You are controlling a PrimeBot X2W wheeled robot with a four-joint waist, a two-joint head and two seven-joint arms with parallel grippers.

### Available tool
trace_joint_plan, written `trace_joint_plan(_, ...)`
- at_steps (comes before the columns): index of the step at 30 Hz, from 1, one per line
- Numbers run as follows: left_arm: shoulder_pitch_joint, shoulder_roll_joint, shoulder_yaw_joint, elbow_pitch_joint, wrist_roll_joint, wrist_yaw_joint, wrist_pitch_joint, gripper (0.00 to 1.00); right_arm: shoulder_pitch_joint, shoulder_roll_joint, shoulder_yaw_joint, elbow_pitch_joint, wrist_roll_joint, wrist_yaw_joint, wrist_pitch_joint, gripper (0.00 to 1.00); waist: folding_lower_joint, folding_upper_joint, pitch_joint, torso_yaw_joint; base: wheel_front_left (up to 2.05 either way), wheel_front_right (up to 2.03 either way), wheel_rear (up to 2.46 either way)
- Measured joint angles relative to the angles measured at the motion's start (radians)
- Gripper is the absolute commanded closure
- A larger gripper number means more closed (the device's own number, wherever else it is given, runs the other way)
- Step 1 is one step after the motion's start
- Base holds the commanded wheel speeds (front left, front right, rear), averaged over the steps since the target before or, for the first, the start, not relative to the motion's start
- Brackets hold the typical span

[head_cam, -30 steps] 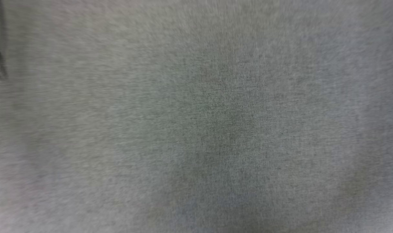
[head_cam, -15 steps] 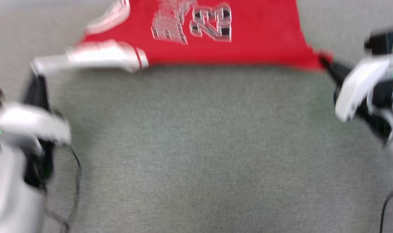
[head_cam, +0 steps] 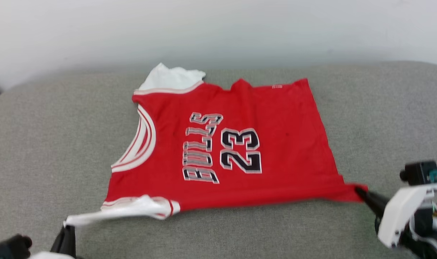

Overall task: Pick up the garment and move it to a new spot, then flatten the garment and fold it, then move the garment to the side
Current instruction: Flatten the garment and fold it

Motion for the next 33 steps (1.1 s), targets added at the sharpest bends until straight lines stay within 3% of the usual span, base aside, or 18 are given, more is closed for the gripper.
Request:
trace_joint_plan(6, 0.168, 0.005, -0.009, -0.123, -0.016, 0.056, 0.070, 1.00, 0.257, 0.025, -0.155, -0.117, -0.026, 0.000, 0.087, 1.00, 0.0000, 0.0000, -0.057, 0.015, 0.00, 0.00, 0.00)
trace_joint_plan(14, 0.241, 0.050, -0.015, -0.232, -0.018, 0.100, 0.149, 1.00, 0.445, 0.132, -0.380, -0.354, -0.167, 0.000, 0.243, 1.00, 0.0001, 0.0000, -0.066, 0.024, 0.00, 0.00, 0.00)
trace_joint_plan(18, 0.140, 0.076, -0.032, -0.235, 0.011, 0.081, 0.158, 1.00, 0.422, 0.194, -0.424, -0.433, -0.236, 0.000, 0.303, 1.00, 0.0002, 0.0000, -0.036, 0.022, 0.00, 0.00, 0.00)
trace_joint_plan(22, -0.052, 0.081, -0.080, -0.158, 0.035, 0.036, 0.167, 1.00, 0.285, 0.225, -0.403, -0.451, -0.298, -0.001, 0.337, 1.00, 0.0004, 0.0000, 0.028, 0.016, 0.00, 0.00, 0.00)
trace_joint_plan(33, -0.257, 0.065, -0.119, 0.001, 0.063, -0.038, 0.130, 1.00, 0.036, 0.200, -0.296, -0.305, -0.342, -0.001, 0.329, 1.00, 0.0005, 0.0000, 0.175, -0.009, 0.00, 0.00, 0.00)
